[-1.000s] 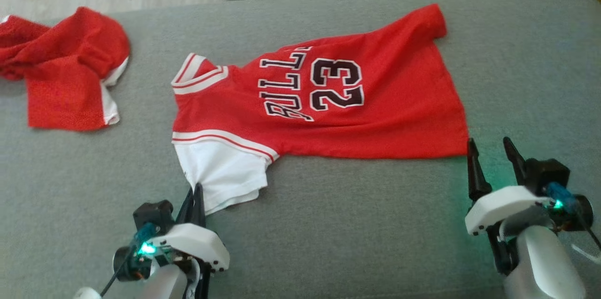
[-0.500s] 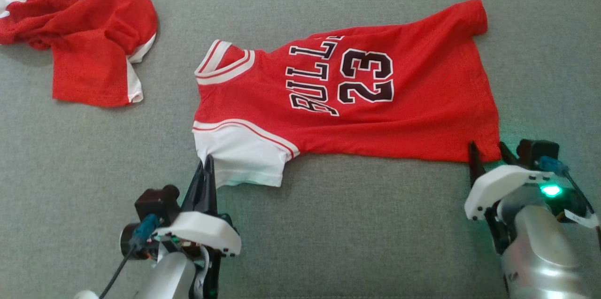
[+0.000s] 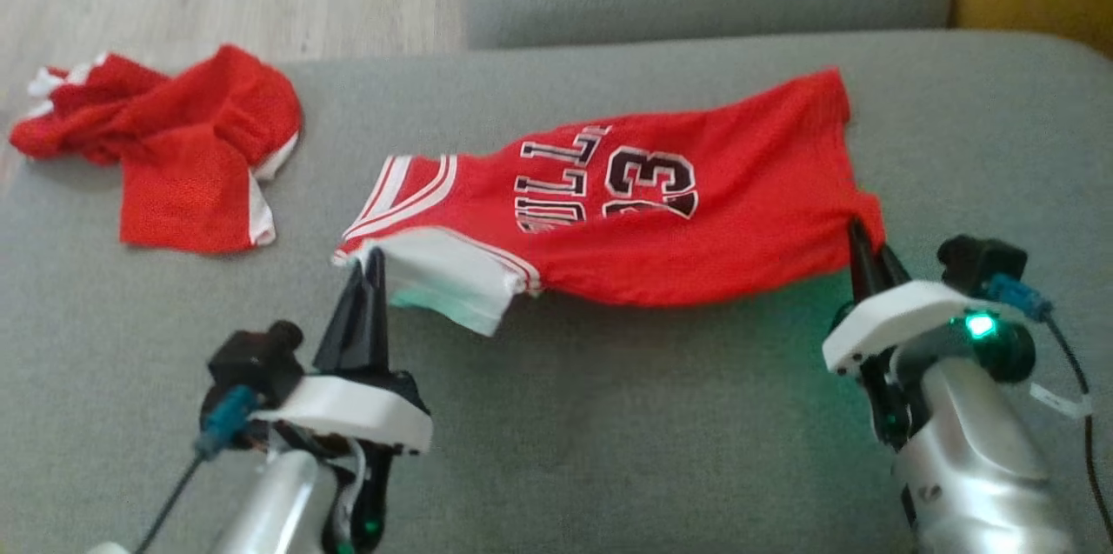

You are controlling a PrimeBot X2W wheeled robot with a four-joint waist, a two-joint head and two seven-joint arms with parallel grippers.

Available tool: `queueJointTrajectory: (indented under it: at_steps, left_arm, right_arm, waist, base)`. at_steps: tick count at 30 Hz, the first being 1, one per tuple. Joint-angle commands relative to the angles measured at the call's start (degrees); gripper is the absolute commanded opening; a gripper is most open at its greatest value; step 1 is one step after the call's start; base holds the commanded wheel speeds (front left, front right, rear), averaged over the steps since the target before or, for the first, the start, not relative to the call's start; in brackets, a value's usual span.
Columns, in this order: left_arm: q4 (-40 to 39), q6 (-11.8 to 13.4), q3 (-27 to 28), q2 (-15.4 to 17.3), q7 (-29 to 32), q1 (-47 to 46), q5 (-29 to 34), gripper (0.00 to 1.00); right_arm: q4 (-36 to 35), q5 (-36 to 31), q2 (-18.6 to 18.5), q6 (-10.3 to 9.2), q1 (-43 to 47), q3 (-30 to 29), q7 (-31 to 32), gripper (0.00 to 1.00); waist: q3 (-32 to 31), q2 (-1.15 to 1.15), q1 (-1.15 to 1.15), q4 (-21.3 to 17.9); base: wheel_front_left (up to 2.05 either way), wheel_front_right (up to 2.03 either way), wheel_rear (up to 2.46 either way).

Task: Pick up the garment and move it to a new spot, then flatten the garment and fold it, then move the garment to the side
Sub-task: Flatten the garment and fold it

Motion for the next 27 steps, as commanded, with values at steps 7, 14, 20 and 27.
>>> queueJointTrajectory:
  at_steps: [7, 14, 20, 27]
  left_arm:
    - [-17.56, 1.25, 4.76, 6.68, 2.97, -3.44, 1.08, 0.0]
    - [-34.06, 3.05, 7.36, 12.5, 8.64, -7.28, 4.07, 0.0]
    - [-43.89, 3.84, 9.07, 15.96, 14.92, -12.51, 5.34, 0.0]
    - [-43.61, 2.37, 7.86, 17.66, 20.56, -18.45, 4.89, 0.0]
  right_arm:
    - [-20.52, 1.58, -0.81, 0.21, 0.5, 1.41, -0.75, 0.0]
    - [-46.73, 2.14, -0.75, 0.21, 6.89, -2.73, 5.97, 0.0]
    - [-65.8, 0.82, -0.35, 0.21, 10.41, -5.35, 14.17, 0.0]
    - [-70.37, 1.22, -0.15, 0.21, 10.33, -5.71, 21.28, 0.0]
  waist:
    - [-6.84, 0.0, 0.0, -1.68]
    - [-8.58, 0.0, 0.0, -2.78]
    - [-7.85, 0.0, 0.0, -3.82]
    - [-4.51, 0.0, 0.0, -4.55]
  base:
    - [0.0, 0.0, 0.0]
    - [0.0, 0.0, 0.0]
    - [0.0, 0.0, 0.0]
    - [0.0, 0.0, 0.0]
